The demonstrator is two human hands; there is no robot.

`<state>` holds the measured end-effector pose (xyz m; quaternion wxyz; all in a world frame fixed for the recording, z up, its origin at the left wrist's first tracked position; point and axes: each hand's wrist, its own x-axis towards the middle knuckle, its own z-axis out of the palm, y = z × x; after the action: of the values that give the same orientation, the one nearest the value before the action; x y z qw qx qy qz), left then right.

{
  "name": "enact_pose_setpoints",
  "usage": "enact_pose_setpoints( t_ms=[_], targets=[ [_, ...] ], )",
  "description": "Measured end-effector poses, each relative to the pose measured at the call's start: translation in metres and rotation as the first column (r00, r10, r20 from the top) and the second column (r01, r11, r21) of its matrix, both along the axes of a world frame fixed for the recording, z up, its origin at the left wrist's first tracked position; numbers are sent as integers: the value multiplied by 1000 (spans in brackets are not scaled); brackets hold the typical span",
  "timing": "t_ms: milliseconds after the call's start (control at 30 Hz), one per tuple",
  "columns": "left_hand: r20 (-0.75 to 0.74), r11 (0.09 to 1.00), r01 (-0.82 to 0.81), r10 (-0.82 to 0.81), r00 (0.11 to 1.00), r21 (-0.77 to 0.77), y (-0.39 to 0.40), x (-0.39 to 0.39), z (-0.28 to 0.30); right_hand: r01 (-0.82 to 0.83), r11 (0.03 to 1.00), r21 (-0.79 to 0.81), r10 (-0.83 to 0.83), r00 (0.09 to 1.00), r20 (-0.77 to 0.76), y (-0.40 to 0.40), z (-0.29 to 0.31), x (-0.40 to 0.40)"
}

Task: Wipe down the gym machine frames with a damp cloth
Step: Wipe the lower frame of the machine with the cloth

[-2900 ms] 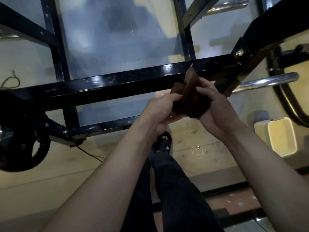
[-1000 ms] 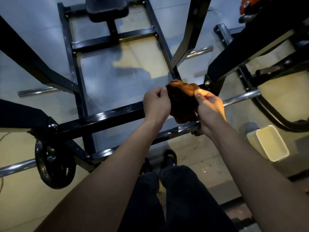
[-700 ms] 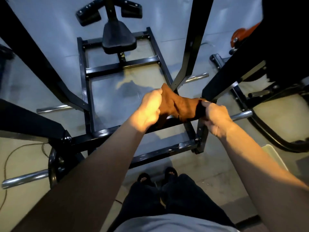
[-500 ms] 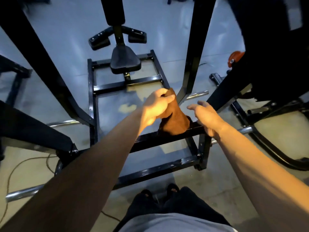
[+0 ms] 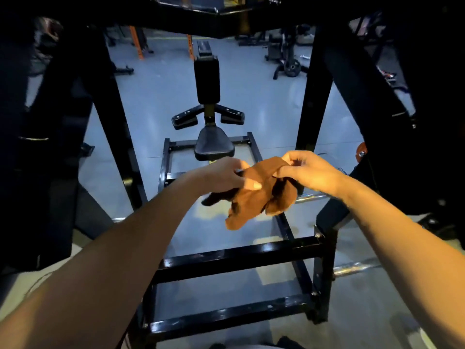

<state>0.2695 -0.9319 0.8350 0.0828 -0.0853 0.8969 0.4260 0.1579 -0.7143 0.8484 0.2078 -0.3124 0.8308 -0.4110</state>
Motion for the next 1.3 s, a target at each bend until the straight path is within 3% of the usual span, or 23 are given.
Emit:
enact_pose_setpoints(
  t_ms=[133,300,433,533,567,733,833,900,1000,1133,1300],
  targets=[
    [74,998,-17,21,997,-66,-10,7,-14,48,993,-109,-40,997,73,-7,20,0],
    [85,984,-170,165,983,46,-17,8,-19,123,969,-216,-74,973,220,0,46,-9],
    [64,977,-198,193,979,77,-35,8,-13,184,982,-37,-184,983,-2,12,47,-29],
    [-3,958,-263,265,964,112,-51,11,-9,197,964,176,-152,959,-240,20,37,-33],
    [-19,948,-291,295,955,127,-55,11,-9,185,955,231,-125,960,-252,20,33,-34],
    [-6,921,-308,318,948,237,-61,18,-2,167,966,199,-176,984,32,18,25,-32],
    [87,871,-297,287,954,390,-64,20,-6,303,944,130,-319,938,132,18,15,-36],
    [149,866,-302,264,953,398,-60,18,-9,365,920,147,-385,910,152,16,10,-33],
    [181,879,-322,274,945,351,-44,12,-12,356,913,200,-397,890,225,8,-4,-22],
    [169,886,-297,251,953,356,-16,4,-19,428,902,59,-395,762,514,-17,-21,5],
    [217,864,-291,218,952,411,8,0,-32,412,910,-51,-302,741,599,-43,-40,28]
  ],
)
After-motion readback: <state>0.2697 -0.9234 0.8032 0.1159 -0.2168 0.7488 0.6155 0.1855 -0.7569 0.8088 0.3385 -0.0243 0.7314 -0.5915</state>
